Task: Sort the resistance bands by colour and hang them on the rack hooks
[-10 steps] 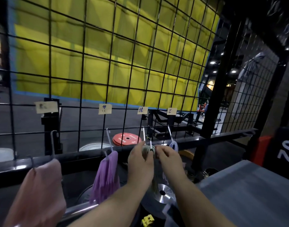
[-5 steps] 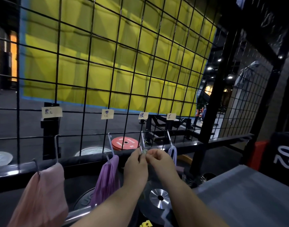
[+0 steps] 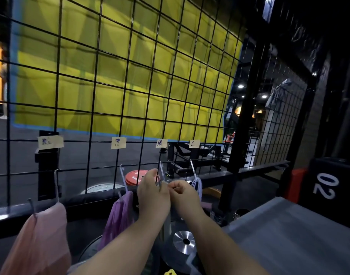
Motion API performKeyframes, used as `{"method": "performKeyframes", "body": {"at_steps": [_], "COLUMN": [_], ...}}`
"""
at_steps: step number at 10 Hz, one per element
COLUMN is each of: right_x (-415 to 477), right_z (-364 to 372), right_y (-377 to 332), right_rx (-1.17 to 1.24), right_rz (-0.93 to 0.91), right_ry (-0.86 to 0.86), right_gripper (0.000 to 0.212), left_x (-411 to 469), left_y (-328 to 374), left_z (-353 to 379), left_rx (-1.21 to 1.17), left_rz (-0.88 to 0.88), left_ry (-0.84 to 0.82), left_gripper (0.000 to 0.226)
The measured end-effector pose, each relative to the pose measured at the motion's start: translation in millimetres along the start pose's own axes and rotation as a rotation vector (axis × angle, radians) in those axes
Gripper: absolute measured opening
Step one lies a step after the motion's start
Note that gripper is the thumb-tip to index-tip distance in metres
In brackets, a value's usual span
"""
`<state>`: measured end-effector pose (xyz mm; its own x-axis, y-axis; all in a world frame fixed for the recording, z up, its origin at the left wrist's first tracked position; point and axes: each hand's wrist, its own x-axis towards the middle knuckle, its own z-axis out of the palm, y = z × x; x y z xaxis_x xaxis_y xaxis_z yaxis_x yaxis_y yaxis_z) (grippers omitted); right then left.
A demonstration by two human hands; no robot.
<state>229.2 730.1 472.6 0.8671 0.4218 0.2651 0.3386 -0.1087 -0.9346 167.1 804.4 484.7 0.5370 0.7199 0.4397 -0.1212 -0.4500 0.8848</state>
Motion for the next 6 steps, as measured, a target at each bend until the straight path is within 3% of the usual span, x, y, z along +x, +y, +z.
{"method": "performKeyframes", "body": {"at_steps": [3,4,6], "right_x": [-15.0,-18.6,-6.6], "right_z": [-20.0,-39.8,-95.4], "right_y": [-7.8,-5.7,6.4], "right_rx": [-0.082,-0.114,-0.303], "right_rz": [-0.024,-0.041,0.037], "right_ry": [-0.033,0.000,0.130], "right_gripper": [0.004,0.018,0.026], "left_x": [-11.5,-23.3,-30.1], "left_y": [17.9,29.7,56.7], "left_z": [3.1,12.8,63.2], "left_rx": [-0.038,-0.076,-0.031], "left_rz": [0.116,0.110,0.046], "left_ry": [-0.016,-0.142,-0.424], "left_gripper": [0.028,0.014,0.023]}}
